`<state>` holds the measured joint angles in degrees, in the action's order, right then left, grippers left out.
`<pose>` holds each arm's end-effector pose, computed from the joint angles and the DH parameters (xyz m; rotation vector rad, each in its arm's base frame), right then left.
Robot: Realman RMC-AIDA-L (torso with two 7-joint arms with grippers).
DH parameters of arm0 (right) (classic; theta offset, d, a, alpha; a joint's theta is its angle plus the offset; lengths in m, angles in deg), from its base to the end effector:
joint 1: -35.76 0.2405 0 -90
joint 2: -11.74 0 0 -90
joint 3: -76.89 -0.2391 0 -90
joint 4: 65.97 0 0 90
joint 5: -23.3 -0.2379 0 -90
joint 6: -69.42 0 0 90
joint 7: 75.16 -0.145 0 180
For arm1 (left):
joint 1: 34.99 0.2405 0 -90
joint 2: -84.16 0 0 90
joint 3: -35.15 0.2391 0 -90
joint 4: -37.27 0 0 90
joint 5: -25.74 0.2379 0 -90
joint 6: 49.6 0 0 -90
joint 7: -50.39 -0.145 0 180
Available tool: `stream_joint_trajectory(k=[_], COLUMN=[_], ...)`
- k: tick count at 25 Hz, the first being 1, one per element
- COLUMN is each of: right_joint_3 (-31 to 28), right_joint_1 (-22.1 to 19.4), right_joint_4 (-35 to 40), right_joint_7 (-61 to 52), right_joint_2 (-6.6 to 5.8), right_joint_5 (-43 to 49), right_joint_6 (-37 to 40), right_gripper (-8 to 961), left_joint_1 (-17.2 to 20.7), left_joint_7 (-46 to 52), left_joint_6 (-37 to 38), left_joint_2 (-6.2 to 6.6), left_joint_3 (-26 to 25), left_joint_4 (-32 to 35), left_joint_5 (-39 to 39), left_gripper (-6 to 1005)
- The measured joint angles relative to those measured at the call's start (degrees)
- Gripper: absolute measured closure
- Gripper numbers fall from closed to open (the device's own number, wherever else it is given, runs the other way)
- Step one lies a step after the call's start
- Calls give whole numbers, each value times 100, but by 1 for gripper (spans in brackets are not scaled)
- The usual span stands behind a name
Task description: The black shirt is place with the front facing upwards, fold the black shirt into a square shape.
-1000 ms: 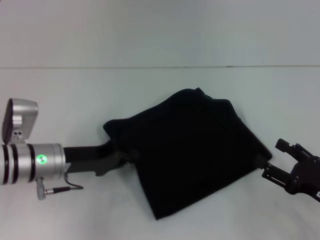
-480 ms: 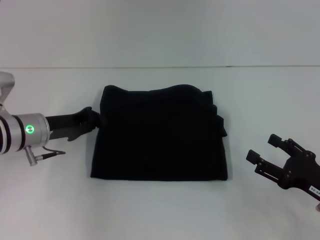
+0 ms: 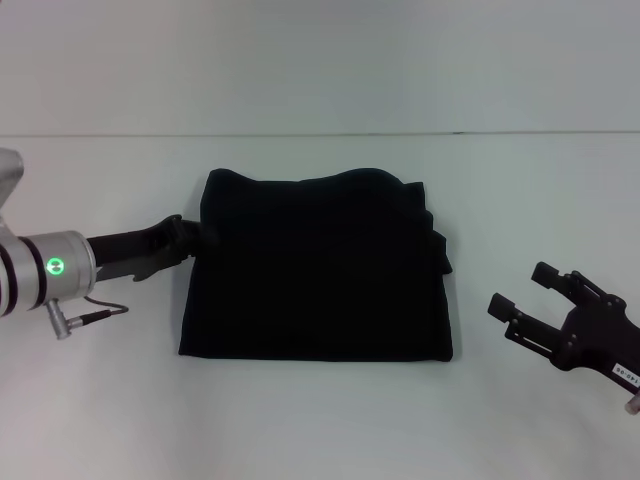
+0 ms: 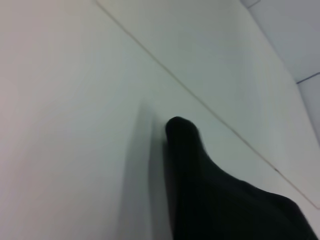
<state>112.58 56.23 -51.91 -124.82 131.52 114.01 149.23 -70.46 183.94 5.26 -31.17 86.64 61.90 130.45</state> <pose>0.3342 0.2873 -0.0338 -2.2111 0.7141 0.8954 -0.3023 0.4055 -0.0133 -1.8621 -1.8755 -0.7034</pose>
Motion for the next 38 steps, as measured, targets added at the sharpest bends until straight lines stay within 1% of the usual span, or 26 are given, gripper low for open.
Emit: stream_joint_trajectory(k=[3, 5, 7, 10, 12, 14, 16, 17, 21, 24, 27, 29, 32, 35, 38], right_joint_3=[-2, -4, -4, 4, 13, 32, 56, 99, 425, 651, 854, 966, 987, 993, 1011], right_joint_1=[2, 17, 40, 95, 139, 175, 200, 211, 212, 131, 38, 3, -15, -15, 12], right_joint_4=[1, 11, 18, 39, 33, 24, 24, 25, 50, 50, -21, -105, -274, -319, -373], right_joint_7=[0, 2, 19, 52, 57, 57, 70, 113, 439, 763, 1133, 1311, 1503, 1551, 1553], right_joint_2=[1, 5, 8, 10, 8, 6, 10, 12, 3, 0, 12, 23, 26, 30, 35], right_joint_5=[-14, -25, -27, -28, -25, -22, -3, 7, 19, 19, 19, 19, 18, 17, 16], right_joint_6=[-1, -2, -2, -5, -9, -12, -8, 4, 88, 180, 220, 196, 120, 62, 31], right_gripper=[37, 37, 37, 37, 37, 37, 37, 37, 37, 37, 37, 37, 37, 37, 37], left_joint_1=[90, 187, 353, 680, 939, 1107, 1224, 1284, 1631, 1872, 2096, 2297, 2529, 2602, 2610], left_joint_7=[-669, -1303, -2128, -3474, -4041, -4301, -4567, -4777, -5901, -6364, -6799, -7261, -7872, -8080, -8095], left_joint_6=[424, 762, 1076, 1470, 1489, 1452, 1577, 1758, 2924, 3510, 3794, 3896, 3969, 4010, 4005], left_joint_2=[-88, -192, -348, -619, -784, -852, -842, -830, -842, -874, -865, -863, -881, -857, -846], left_joint_3=[-332, -596, -770, -845, -874, -897, -903, -913, -926, -935, -935, -967, -1140, -1324, -1363], left_joint_4=[174, 356, 664, 1230, 1558, 1723, 1747, 1751, 1874, 1908, 1741, 1560, 1229, 948, 935], left_joint_5=[-5, -8, -9, -14, -13, -14, -13, -13, -15, -56, -45, -84, -229, -342, -318], left_gripper=[769, 736, 702, 652, 556, 459, 373, 335, 183, 47, 48, 49, 49, 50, 51])
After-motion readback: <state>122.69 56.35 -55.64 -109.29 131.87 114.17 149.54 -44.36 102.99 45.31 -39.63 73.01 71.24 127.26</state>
